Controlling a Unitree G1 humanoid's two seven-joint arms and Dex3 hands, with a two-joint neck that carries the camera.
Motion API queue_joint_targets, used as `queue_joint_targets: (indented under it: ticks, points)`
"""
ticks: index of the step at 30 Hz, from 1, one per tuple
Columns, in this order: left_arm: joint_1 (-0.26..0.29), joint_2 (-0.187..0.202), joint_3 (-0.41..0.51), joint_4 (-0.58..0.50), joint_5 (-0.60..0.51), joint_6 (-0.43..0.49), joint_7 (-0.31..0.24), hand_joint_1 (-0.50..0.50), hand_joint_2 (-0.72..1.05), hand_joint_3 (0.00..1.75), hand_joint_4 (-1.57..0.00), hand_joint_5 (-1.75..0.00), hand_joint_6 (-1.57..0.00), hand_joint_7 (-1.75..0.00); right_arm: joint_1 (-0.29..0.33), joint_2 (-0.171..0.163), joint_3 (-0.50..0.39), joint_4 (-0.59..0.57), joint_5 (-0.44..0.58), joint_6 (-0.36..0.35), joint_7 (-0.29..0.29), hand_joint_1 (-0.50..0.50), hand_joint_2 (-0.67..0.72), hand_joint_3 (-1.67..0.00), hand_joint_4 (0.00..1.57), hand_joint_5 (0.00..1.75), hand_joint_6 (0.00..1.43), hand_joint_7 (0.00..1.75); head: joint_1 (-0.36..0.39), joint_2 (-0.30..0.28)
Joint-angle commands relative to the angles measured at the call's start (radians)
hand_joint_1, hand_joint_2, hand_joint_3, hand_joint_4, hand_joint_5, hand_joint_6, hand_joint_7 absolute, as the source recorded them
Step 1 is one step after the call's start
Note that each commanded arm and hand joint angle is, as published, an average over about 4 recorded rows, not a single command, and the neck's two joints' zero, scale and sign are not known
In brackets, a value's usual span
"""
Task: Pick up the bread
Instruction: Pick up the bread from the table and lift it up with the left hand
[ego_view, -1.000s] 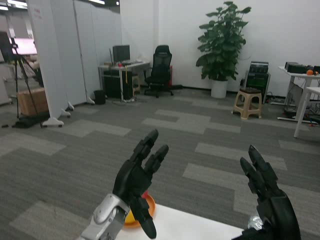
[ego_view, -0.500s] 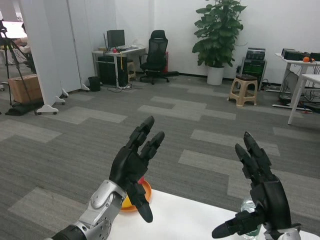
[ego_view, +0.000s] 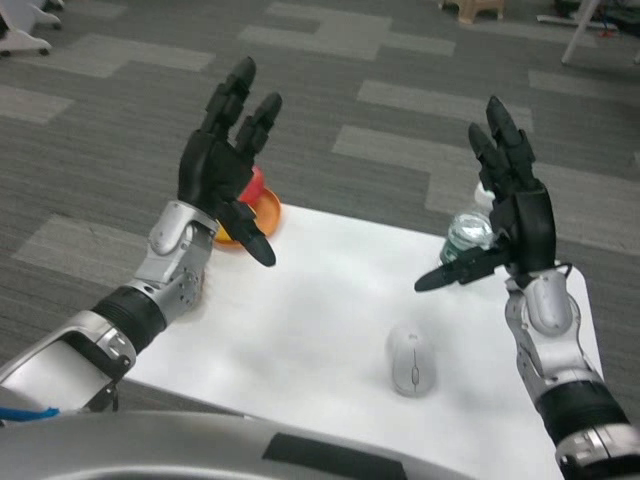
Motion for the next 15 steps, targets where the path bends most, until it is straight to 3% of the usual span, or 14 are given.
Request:
queue_joint_targets:
  ticks: [1,9,15]
  points:
    - [0.037,0.027,0.023,-0.015,0.028,0.034,-0.028,-0.48,-0.46,0.09,0.00,-0.21,0.00,-0.07,0.031,-0.020,-0.023,0.005,0.006,0.008,0.002,-0.39,0.09,0.00,0.00,0.19,0.00,0.00,0.000,-0.020]
    - [0.111,0.186,0.106,-0.117,0.095,0.115,-0.066,-0.48,-0.46,0.09,0.00,-0.21,0.00,-0.07,0.047,-0.087,-0.034,0.004,0.007,0.019,0.008,-0.42,0.03,0.00,0.00,0.19,0.00,0.00,0.007,-0.042]
    - [0.185,0.318,0.199,-0.224,0.170,0.290,-0.131,-0.48,-0.30,0.09,0.00,-0.21,0.00,-0.14,0.047,-0.141,-0.030,0.028,0.009,0.027,0.021,-0.42,0.03,0.00,0.00,0.19,0.00,0.00,0.024,-0.056]
